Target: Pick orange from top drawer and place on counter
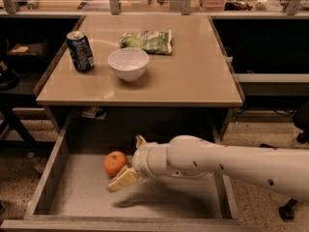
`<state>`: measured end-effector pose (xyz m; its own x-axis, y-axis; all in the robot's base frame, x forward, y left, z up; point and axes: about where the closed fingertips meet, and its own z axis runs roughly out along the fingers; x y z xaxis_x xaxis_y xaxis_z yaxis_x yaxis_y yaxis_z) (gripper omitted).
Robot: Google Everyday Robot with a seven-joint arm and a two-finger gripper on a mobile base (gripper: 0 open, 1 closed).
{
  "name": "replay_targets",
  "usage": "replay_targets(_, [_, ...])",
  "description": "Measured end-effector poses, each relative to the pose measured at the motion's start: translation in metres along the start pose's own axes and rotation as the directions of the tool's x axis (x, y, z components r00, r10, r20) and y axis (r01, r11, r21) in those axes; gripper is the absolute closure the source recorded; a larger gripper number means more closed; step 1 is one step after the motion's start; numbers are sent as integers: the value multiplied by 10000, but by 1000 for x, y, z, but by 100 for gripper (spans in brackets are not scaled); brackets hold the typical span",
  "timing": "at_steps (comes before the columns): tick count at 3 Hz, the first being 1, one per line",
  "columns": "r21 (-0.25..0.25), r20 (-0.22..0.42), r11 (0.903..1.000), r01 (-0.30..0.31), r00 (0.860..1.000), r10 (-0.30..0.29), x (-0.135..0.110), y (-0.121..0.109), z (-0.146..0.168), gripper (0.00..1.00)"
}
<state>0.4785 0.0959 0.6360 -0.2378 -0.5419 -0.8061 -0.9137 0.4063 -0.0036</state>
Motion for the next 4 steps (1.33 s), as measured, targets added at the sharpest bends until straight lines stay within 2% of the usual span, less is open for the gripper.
replay_targets(1, [-247,438,9992,-299,9986,309,-7,18,6,0])
replay_targets(2, [-255,444,9992,-297,9985,308,-7,18,7,0])
replay_targets(3, [-630,774,9970,-443,9958,491,-1,26,33,0])
replay_targets(4, [-694,855,9966,-448,9950,507,0,26,40,1])
